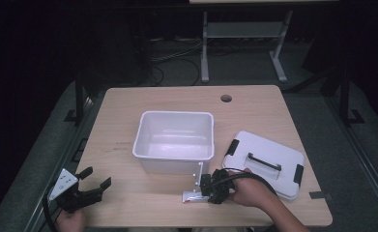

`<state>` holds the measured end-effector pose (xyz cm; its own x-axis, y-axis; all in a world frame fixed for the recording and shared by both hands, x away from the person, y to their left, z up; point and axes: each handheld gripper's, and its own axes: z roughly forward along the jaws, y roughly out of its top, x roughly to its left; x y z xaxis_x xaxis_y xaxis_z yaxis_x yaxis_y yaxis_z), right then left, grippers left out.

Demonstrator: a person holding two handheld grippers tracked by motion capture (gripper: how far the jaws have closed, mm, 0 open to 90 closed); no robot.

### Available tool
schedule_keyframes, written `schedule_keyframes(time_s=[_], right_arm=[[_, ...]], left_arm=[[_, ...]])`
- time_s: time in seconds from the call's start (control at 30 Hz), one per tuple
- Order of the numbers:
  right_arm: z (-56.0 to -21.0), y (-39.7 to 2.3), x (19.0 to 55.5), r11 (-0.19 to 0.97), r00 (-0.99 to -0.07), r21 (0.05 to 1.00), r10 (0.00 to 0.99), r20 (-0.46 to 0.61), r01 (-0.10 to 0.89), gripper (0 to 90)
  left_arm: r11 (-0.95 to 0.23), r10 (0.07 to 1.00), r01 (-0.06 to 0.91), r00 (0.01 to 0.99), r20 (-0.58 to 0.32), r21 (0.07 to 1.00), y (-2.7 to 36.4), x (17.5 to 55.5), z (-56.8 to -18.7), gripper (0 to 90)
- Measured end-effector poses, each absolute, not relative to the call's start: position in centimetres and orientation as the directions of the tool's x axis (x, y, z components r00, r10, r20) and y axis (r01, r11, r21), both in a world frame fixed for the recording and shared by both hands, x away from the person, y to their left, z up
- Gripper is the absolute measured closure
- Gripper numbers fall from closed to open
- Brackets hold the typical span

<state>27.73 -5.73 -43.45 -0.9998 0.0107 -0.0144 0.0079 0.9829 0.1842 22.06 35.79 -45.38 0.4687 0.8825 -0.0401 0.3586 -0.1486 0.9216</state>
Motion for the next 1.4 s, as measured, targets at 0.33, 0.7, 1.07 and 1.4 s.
schedule_keyframes(time_s=[0.33, 0.7, 1.07, 1.4], right_arm=[[-43.4, -5.6, 27.8, 0.984, -1.0, 0.177, 0.002, -0.008, 0.0, 69.0], [-42.4, -5.5, 27.5, 0.978, -1.0, 0.206, -0.021, 0.008, -0.019, 69.2], [-40.1, -5.9, 27.2, 0.974, -0.999, 0.226, -0.019, 0.035, -0.01, 69.2], [-37.8, -5.2, 27.3, 0.972, -0.999, 0.233, -0.03, 0.026, -0.023, 69.3]], left_arm=[[-0.149, 0.882, 0.358, 0.469, -0.039, 0.922, 35.9, 22.0, -45.4, 15.1], [-0.148, 0.882, 0.358, 0.469, -0.04, 0.922, 35.8, 22.0, -45.4, 15.0], [-0.148, 0.881, 0.359, 0.471, -0.041, 0.922, 35.7, 22.1, -45.4, 15.0], [-0.145, 0.883, 0.355, 0.468, -0.042, 0.924, 35.8, 22.1, -45.4, 15.0]])
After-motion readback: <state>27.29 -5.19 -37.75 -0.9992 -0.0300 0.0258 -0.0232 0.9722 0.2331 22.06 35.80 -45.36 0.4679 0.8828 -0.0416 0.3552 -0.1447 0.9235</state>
